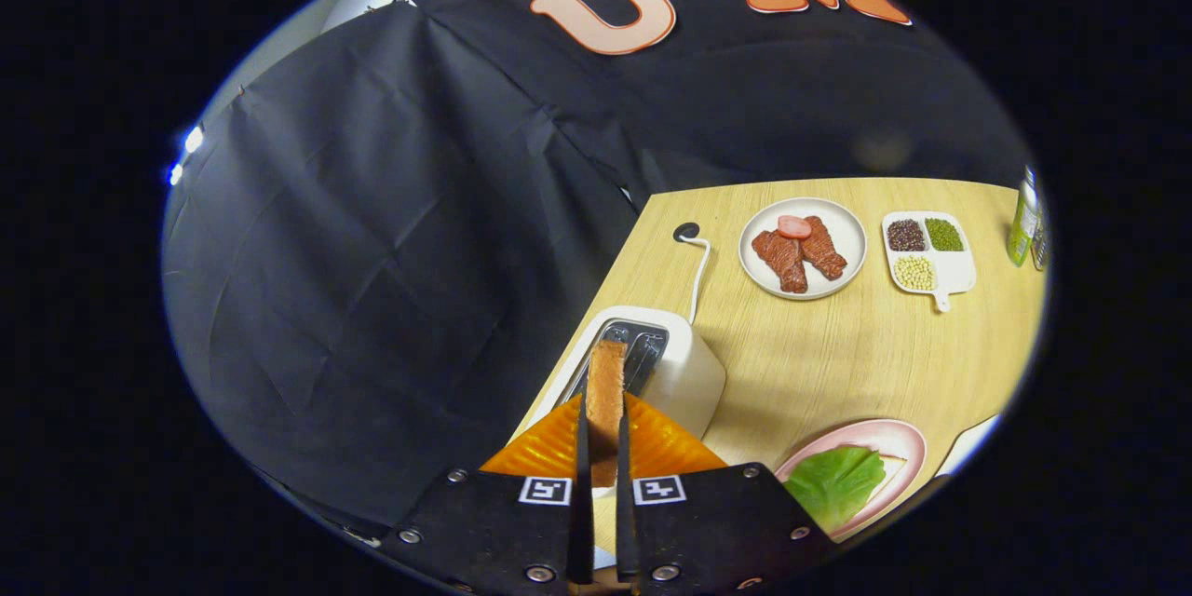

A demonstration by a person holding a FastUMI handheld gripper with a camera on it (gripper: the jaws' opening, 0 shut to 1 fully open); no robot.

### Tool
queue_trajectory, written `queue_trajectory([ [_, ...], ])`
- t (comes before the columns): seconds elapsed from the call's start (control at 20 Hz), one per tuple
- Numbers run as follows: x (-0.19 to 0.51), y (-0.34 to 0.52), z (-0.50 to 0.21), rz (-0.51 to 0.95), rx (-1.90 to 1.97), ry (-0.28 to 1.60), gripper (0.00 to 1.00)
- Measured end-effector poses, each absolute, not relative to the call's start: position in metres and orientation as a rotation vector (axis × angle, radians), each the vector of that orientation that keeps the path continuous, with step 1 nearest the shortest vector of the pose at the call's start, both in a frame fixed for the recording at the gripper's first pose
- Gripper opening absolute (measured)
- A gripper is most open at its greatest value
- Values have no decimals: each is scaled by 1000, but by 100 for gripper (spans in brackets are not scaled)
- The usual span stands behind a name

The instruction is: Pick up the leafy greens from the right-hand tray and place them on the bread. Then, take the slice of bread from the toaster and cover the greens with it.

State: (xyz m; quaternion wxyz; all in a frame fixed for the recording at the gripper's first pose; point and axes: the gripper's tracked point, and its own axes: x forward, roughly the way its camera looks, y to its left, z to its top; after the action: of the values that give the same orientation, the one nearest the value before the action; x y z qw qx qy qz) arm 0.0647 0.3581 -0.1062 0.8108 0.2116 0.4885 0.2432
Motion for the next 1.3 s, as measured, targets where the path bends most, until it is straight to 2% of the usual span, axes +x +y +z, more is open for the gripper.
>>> queue_trajectory([
  [0.3,43,313,-93,508,478,984,10],
  [0.7,19,258,-129,447,518,1029,10],
  [1.3,-28,215,-192,442,534,1140,10],
])
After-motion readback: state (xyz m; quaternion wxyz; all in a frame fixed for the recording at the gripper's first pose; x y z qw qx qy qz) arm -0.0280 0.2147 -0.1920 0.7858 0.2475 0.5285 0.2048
